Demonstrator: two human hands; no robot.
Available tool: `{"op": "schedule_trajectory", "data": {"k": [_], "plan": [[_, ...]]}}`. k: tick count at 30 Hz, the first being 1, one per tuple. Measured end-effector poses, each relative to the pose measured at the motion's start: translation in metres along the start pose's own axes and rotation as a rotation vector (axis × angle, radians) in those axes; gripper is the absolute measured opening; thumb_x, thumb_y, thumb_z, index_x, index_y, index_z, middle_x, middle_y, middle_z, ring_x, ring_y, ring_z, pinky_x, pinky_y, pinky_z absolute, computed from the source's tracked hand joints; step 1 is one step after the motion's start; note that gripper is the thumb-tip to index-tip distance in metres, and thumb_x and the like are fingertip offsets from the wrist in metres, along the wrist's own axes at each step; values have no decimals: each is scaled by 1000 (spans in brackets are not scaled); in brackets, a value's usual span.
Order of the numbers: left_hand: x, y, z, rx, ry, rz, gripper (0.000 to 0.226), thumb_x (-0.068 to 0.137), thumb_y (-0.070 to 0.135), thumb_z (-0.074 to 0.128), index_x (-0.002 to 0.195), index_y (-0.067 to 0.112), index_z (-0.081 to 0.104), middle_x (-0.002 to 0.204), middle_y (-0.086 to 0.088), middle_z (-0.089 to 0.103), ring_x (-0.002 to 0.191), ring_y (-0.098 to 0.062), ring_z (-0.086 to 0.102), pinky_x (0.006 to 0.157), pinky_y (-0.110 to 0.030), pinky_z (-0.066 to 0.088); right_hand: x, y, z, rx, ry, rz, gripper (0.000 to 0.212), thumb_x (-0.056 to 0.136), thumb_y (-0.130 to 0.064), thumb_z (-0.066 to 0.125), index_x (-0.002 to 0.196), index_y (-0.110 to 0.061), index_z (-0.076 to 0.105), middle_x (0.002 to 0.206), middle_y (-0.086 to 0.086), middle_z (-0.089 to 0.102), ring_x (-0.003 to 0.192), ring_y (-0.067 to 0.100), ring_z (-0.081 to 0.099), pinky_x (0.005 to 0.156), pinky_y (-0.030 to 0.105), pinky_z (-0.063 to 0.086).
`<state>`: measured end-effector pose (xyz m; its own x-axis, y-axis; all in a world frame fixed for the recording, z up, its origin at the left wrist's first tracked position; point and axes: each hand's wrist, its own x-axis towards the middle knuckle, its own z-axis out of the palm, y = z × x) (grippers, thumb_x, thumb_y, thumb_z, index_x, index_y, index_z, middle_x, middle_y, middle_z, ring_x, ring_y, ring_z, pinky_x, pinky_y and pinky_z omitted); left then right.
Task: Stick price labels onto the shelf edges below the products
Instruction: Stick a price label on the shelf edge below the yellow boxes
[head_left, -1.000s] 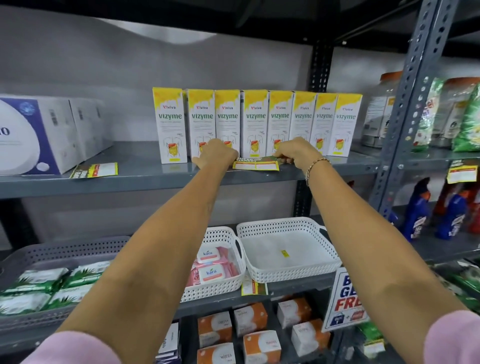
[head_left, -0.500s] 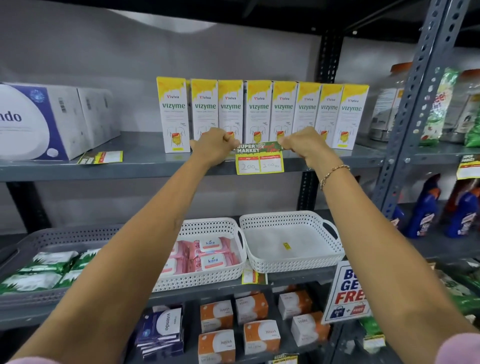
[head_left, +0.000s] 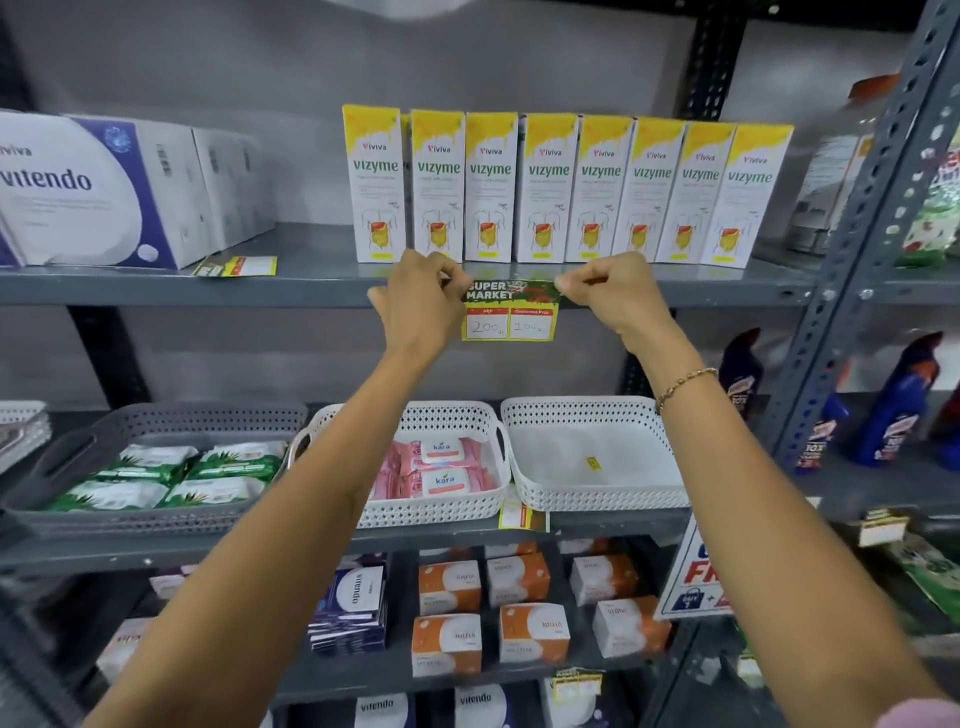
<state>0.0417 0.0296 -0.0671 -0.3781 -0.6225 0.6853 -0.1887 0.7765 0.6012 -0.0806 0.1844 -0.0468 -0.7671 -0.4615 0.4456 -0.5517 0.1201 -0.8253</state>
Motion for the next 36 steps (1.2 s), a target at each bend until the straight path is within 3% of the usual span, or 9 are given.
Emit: {"op": "schedule_trajectory", "data": {"k": [4, 8, 15, 19, 23, 27, 32, 36], "plan": [[-7, 2, 7, 4, 56, -2, 15, 85, 16, 61, 73, 25, 65, 83, 4, 59, 80, -18, 51, 78, -37, 26, -2, 6, 2, -66, 34, -23, 5, 83, -15, 70, 83, -11, 72, 81, -4, 65, 81, 6, 59, 79, 25, 43], [-16, -2, 18, 45, 104, 44, 8, 86, 27, 63, 82, 23, 67, 98, -2, 56, 96, -20, 48, 81, -34, 22, -5, 14, 7, -161, 112, -85, 10, 85, -20, 68, 87, -12, 73, 83, -3, 67, 79, 8, 59, 75, 25, 45], [-21, -7, 27, 90, 176, 102, 9, 88, 28, 62, 84, 21, 67, 99, -1, 55, 97, -20, 47, 81, -32, 19, -7, 20, 15, -285, 215, -210, 13, 84, -20, 67, 80, -9, 73, 79, 2, 70, 70, 10, 58, 69, 24, 46], [-20, -8, 30, 126, 176, 122, 10, 90, 28, 58, 87, 21, 65, 102, -2, 55, 96, -20, 48, 82, -33, 19, -6, 22, 16, -287, 223, -252, 14, 84, -19, 67, 78, -7, 72, 80, 6, 69, 76, 12, 56, 73, 26, 46], [-20, -10, 31, 136, 153, 129, 11, 92, 26, 55, 88, 20, 63, 102, -3, 53, 95, -21, 47, 81, -33, 20, -5, 24, 16, -296, 173, -240, 10, 86, -15, 65, 79, -7, 69, 79, 0, 58, 77, 13, 51, 74, 25, 41], [-21, -9, 33, 119, 144, 128, 9, 91, 19, 54, 86, 19, 61, 99, -4, 52, 93, -22, 45, 80, -33, 19, -5, 24, 15, -284, 150, -229, 13, 87, -10, 62, 76, -5, 66, 67, -17, 44, 82, 13, 47, 77, 25, 36], [-20, -8, 35, 131, 159, 122, 9, 92, 21, 53, 87, 19, 61, 100, -4, 52, 91, -21, 45, 80, -32, 18, -3, 25, 16, -253, 169, -194, 16, 87, -12, 64, 72, -16, 62, 79, -3, 54, 76, 10, 50, 75, 23, 39], [-19, -8, 37, 144, 174, 117, 11, 93, 24, 52, 88, 19, 60, 100, -4, 52, 91, -21, 45, 80, -32, 18, -2, 24, 18, -235, 207, -205, 18, 85, -12, 65, 67, -13, 62, 67, -18, 46, 79, 11, 51, 75, 25, 40]]}}
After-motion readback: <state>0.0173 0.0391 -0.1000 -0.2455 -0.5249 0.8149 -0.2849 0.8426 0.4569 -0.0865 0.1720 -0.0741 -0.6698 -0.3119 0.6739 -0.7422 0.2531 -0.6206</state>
